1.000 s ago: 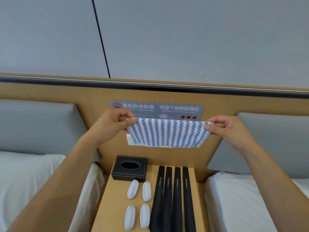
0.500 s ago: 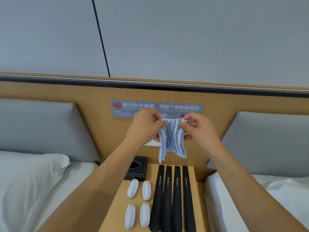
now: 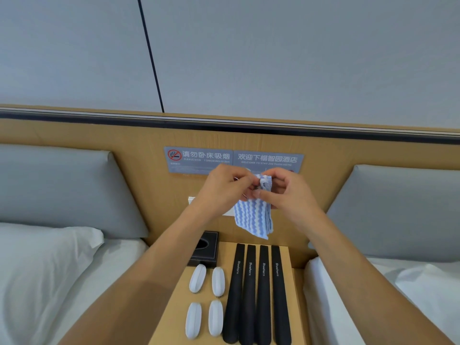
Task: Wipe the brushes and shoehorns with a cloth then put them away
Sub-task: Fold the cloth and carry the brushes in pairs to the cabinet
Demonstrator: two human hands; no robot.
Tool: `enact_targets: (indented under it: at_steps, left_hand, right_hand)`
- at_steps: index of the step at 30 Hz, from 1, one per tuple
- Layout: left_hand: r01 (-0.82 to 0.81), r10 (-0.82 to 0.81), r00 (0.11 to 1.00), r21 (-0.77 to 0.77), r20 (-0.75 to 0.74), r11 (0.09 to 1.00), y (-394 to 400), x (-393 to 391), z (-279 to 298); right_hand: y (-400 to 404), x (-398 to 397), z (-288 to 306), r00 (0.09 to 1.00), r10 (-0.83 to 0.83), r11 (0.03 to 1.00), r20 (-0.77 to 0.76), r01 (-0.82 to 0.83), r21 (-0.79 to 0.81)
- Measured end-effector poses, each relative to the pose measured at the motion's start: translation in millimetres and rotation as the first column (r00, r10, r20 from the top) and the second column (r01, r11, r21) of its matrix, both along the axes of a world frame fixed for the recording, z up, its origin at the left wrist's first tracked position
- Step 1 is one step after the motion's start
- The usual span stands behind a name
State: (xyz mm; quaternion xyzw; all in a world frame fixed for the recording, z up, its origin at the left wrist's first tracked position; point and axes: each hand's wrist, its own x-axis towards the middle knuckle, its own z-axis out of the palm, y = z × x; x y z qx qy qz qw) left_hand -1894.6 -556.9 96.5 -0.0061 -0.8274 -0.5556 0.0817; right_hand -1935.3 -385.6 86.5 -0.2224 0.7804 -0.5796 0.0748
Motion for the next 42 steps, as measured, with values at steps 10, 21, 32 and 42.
enact_targets:
  at_steps: [10,21,32,42]
  left_hand:
    - [-0.076,-0.156,0.916,0.540,0.371,0.839,-49,31,-84]
    - [-0.400,0.305,0.860,0.168,0.410,0.901,-74,71,-163]
    - [-0.468,0.294,0.662,0.075,0.689,0.881,-131,136,-277]
    - [-0.516,0.456,0.619,-0.107,0.639,0.850,-176,129,-369]
  right_hand:
    - [-13,-6,-33,0.917,0.094,0.990,0.387,-0.046,-0.131]
    - [-61,16,-133,0.637,-0.034,0.999,0.770,0.011,0.035]
    - [-132,67,-269,0.518,-0.101,0.960,0.849,-0.175,0.221]
    - [-201,64,-349,0.668,-0.212,0.880,0.713,-0.187,0.437]
